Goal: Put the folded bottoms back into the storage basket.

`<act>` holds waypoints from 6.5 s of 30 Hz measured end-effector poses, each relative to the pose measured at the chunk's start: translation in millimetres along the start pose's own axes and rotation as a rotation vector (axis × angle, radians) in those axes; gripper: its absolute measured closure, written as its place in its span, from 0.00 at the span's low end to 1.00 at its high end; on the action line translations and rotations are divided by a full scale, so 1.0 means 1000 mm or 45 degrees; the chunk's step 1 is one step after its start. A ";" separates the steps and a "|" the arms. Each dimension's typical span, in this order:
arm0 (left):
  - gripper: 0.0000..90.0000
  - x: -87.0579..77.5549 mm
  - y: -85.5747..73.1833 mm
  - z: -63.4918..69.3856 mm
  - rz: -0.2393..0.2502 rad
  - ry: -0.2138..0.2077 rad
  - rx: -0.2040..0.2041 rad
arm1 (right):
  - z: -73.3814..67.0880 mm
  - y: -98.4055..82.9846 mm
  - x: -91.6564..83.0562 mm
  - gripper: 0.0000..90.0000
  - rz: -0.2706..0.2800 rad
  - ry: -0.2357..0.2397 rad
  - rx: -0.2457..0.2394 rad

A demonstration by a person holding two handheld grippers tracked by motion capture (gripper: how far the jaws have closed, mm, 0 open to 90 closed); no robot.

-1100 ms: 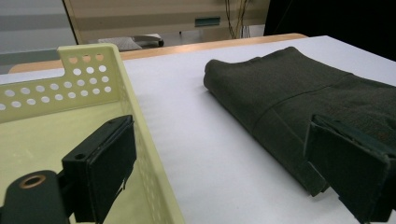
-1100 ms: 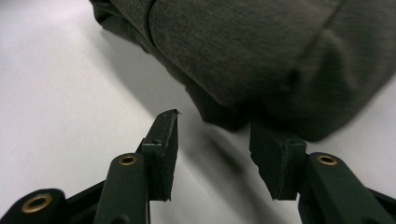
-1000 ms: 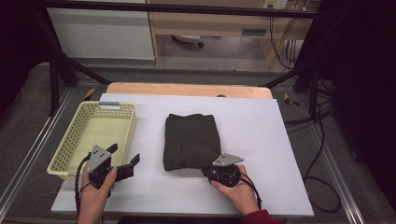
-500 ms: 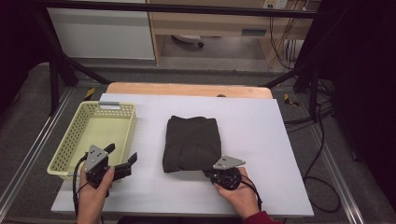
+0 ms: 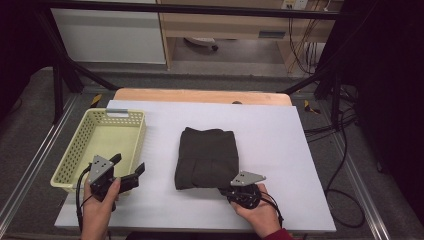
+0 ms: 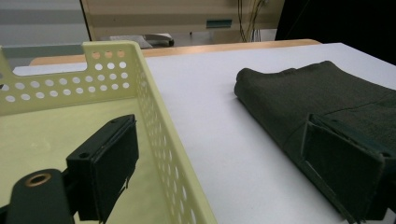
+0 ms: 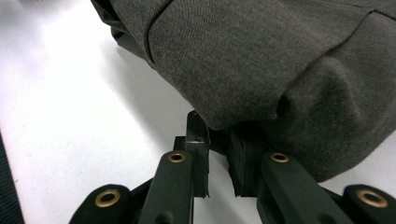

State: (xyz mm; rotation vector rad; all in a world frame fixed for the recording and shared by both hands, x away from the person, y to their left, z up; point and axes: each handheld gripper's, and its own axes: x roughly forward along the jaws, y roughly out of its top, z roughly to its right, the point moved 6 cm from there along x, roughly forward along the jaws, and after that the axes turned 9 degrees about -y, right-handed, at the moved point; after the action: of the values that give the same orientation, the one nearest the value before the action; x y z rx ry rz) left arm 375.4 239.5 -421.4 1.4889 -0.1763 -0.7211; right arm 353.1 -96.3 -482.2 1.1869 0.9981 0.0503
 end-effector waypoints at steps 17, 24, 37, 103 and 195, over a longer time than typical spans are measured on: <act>0.12 -0.001 0.000 -0.002 0.008 0.009 -0.011 | -0.007 -0.011 -0.011 0.88 -0.019 0.031 0.030; 0.12 -0.001 0.000 -0.001 0.008 0.006 -0.009 | -0.006 -0.014 -0.008 0.80 -0.036 0.044 0.052; 0.12 0.000 0.000 -0.001 0.007 0.008 -0.006 | -0.007 -0.026 -0.040 0.36 -0.010 -0.056 0.082; 0.08 0.045 0.018 0.062 -0.110 -0.214 0.035 | -0.003 -0.011 -0.014 0.68 -0.009 -0.095 -0.060; 0.89 0.190 0.113 0.049 -0.365 -0.375 -0.095 | -0.001 0.061 -0.024 0.72 0.109 -0.034 -0.084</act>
State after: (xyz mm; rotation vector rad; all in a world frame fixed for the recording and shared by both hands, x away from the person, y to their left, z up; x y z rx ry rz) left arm 535.3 87.2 -369.9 1.3454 -0.1583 -1.1670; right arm 365.8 -81.7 -419.1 1.1665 0.9152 0.1336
